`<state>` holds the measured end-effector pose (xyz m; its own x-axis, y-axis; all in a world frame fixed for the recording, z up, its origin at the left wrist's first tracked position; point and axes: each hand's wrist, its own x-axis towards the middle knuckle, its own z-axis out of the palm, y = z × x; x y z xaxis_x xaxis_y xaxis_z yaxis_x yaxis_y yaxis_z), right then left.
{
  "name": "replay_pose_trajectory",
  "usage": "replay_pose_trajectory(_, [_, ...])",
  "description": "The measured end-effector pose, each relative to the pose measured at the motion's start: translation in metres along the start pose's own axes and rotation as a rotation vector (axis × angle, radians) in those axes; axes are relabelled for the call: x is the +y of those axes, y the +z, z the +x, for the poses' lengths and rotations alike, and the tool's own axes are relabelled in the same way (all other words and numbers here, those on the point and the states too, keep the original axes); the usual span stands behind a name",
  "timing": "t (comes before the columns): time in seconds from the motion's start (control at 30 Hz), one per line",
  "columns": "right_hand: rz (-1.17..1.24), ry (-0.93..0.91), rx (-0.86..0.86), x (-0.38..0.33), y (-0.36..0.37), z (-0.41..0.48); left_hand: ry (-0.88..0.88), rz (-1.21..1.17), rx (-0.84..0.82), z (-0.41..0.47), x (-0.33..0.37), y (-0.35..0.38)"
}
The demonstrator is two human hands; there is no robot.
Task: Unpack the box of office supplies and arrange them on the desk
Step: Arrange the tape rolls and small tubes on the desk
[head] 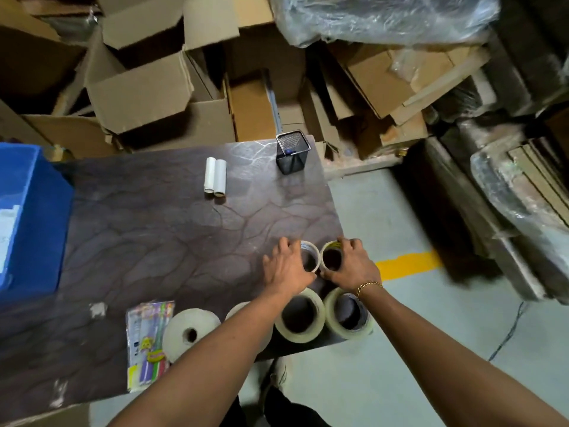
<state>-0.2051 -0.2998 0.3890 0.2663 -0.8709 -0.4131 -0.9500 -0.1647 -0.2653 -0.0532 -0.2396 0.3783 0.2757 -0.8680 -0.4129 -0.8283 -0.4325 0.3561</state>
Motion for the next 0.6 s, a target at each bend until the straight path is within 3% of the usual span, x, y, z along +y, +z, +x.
replay_pose_trajectory(0.23, [0.132,-0.036,0.005,0.025,0.003,-0.013,0.025,-0.022,-0.001,-0.012,-0.002,0.005])
replay_pose_trajectory(0.33, [0.148,-0.088,0.052,0.04,0.008,-0.039,0.093,0.066,0.063,-0.036,-0.007,0.004])
replay_pose_trajectory(0.43, [0.078,-0.103,-0.006,0.052,0.022,-0.067,0.159,0.152,0.095,-0.063,-0.013,0.012])
replay_pose_trajectory(0.6, [-0.035,-0.092,-0.095,0.056,0.044,-0.092,0.179,0.261,-0.048,-0.092,-0.015,0.034])
